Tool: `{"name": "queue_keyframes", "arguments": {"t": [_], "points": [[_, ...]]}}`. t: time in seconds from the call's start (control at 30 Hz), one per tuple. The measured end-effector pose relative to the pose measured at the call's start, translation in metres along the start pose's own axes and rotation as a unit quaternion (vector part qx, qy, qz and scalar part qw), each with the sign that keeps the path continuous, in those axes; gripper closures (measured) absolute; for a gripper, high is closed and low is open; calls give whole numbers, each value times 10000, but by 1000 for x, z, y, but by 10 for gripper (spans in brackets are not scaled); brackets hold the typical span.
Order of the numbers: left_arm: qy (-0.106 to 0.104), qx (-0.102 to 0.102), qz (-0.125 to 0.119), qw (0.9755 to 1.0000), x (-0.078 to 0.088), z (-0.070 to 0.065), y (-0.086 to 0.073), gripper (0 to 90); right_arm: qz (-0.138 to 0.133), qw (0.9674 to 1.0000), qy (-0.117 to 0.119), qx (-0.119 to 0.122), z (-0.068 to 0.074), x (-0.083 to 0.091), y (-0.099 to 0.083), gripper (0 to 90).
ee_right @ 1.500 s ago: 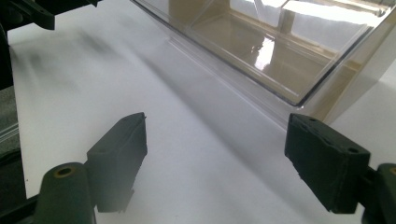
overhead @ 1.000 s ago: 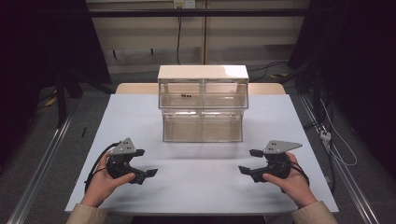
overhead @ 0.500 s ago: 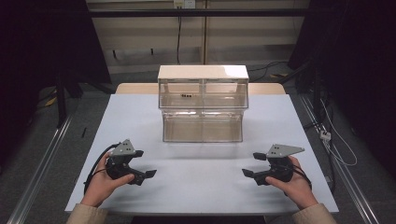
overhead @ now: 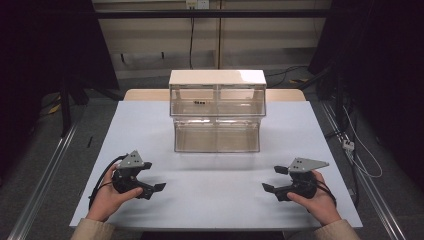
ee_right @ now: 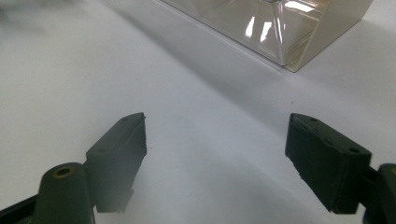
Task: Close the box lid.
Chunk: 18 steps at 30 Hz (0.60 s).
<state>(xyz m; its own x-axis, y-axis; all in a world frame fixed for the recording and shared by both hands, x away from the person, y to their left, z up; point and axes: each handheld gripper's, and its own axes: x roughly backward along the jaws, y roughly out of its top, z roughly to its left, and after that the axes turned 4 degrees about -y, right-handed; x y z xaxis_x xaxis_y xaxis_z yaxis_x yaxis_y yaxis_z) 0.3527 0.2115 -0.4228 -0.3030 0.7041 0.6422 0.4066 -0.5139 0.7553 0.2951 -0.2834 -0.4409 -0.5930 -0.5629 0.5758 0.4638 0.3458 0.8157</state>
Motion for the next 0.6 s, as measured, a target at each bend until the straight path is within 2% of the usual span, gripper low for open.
{"name": "queue_keyframes", "arguments": {"t": [0.43, 0.6], "points": [[51, 42, -35, 10000, 4, 1, -8, 89, -5, 10000, -70, -19, -1, 2, -6, 205], [62, 1, -13, 10000, 6, 2, -10, 89, -17, 10000, -85, -19, -1, 3, -8, 204]]}}
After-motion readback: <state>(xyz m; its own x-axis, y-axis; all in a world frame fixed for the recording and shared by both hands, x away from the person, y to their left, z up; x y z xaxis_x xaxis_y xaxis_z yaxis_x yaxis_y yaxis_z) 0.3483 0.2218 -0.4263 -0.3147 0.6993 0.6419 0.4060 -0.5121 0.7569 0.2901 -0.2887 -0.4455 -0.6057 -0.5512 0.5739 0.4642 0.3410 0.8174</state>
